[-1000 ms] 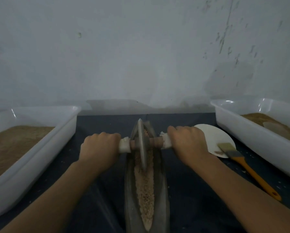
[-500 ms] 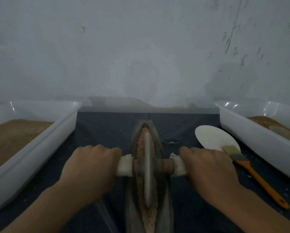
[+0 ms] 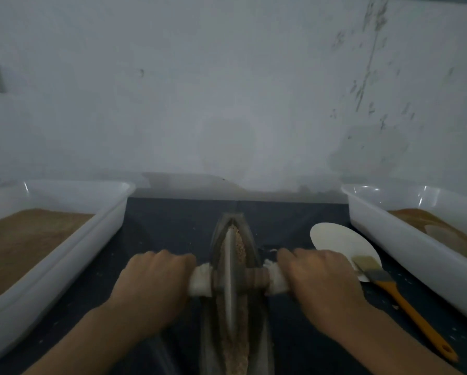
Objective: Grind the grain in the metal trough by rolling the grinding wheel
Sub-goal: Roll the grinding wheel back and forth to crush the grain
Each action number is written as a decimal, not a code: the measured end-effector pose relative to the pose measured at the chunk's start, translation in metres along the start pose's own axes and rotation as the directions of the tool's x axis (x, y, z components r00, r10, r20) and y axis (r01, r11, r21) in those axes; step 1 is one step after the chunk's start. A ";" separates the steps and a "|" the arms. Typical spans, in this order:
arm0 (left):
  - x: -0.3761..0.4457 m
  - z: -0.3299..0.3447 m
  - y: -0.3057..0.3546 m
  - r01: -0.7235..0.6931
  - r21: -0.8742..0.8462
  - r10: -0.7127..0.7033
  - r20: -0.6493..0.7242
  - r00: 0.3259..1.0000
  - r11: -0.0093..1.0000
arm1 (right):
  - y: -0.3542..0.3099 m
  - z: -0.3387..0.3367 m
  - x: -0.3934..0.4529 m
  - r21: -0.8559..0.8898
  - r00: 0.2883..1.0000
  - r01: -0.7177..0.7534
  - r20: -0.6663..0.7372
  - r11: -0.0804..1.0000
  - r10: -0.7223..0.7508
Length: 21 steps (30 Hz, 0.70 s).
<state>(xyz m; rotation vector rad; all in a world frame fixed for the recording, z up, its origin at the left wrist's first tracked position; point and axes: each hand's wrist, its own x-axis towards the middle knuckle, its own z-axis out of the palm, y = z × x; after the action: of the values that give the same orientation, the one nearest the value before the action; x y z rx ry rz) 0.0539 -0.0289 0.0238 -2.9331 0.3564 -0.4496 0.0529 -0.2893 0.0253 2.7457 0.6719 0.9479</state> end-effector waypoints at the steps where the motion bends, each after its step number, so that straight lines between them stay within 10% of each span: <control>1: -0.011 -0.006 0.001 -0.013 0.004 0.013 0.012 1.000 1.000 | -0.002 -0.006 -0.009 0.018 1.000 0.017 -0.020 1.000 -0.017; 21: 0.039 0.014 -0.001 0.032 0.066 -0.021 -0.158 0.987 0.997 | 0.004 0.023 0.034 -0.014 0.994 -0.081 0.073 0.997 0.082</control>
<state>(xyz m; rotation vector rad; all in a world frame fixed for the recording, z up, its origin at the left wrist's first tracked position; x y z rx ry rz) 0.0943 -0.0358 0.0213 -2.8469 0.3143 -0.6859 0.0922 -0.2772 0.0266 2.8023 0.5443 0.8586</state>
